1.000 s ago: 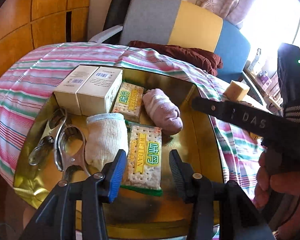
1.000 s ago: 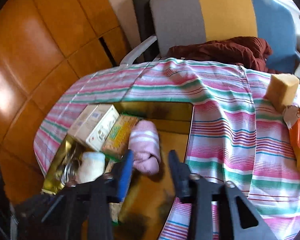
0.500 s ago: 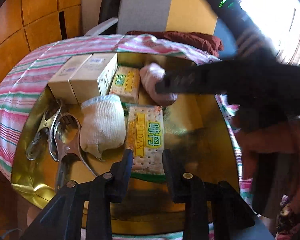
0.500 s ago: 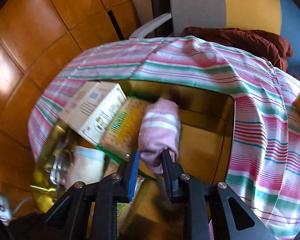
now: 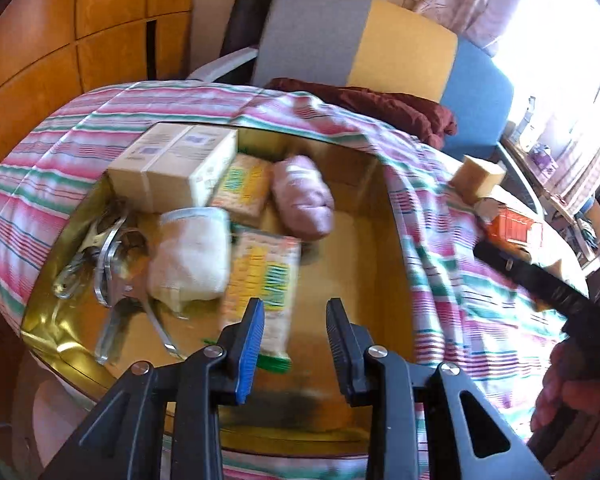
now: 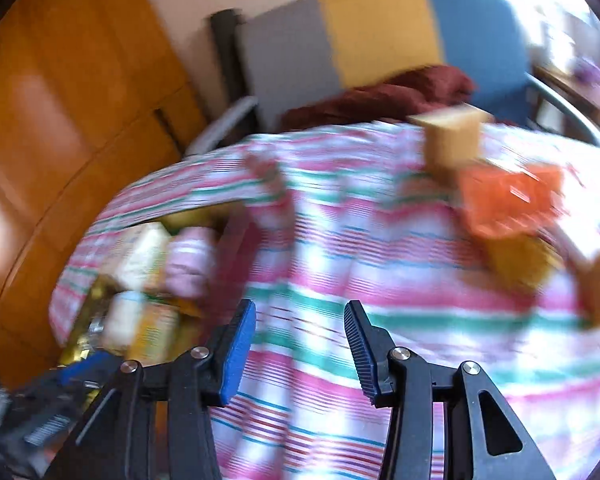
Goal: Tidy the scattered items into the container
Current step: 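Move both tools back toward the yellow sponge, then grasp the yellow sponge with the right tool and lift it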
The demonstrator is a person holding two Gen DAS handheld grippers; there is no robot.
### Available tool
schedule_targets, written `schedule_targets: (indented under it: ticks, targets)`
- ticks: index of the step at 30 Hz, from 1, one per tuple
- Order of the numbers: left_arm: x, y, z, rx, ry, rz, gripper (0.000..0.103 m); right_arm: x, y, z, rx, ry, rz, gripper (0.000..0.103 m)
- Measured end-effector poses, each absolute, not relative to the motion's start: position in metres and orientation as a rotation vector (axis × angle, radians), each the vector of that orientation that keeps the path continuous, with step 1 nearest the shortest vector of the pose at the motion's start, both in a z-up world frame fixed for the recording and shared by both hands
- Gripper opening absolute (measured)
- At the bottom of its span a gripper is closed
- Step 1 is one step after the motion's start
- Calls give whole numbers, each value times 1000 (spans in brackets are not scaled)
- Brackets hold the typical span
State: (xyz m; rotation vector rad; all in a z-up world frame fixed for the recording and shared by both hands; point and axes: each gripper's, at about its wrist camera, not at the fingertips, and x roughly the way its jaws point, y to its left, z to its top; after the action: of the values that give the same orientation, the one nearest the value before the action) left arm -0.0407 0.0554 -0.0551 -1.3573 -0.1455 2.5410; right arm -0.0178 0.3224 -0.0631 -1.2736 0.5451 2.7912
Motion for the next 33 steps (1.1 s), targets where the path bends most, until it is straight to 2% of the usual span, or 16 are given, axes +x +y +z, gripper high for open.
schedule_targets:
  ticks: [3,7,9,10,11,14,18,19,20,24,29,33]
  targets:
    - [-33,70,-53,-1346,-152,2500,33,2,373,-69,-1221,629,2651,52]
    - [-19,91,-50,-1320,-126,2434,33,34,430,-50,-1013,580,2552,60]
    - [-14,101,-49,-1311,-96,2410,33,46,455,-36,-896,543,2523,73]
    - [-12,105,-49,-1307,-82,2405,33,50,470,-30,-840,530,2495,86]
    - [-10,109,-48,-1300,-69,2399,33,51,483,-27,-812,528,2470,93]
    - [-6,120,-48,-1287,-20,2383,33,43,525,-32,-834,596,2409,93]
    - [-3,123,-48,-1281,13,2389,33,23,553,-66,-995,710,2368,91]
    - [-3,121,-47,-1280,9,2390,33,22,552,-73,-1026,709,2367,80]
    - [-4,120,-47,-1282,3,2392,33,20,549,-79,-1059,713,2375,64]
    - [-6,117,-50,-1303,-15,2392,33,32,516,-82,-1034,534,2418,61]
    - [-7,118,-55,-1325,-22,2379,33,44,480,-82,-1050,614,2517,60]
    - [-5,118,-56,-1334,-15,2373,33,46,430,-77,-1089,602,2616,60]
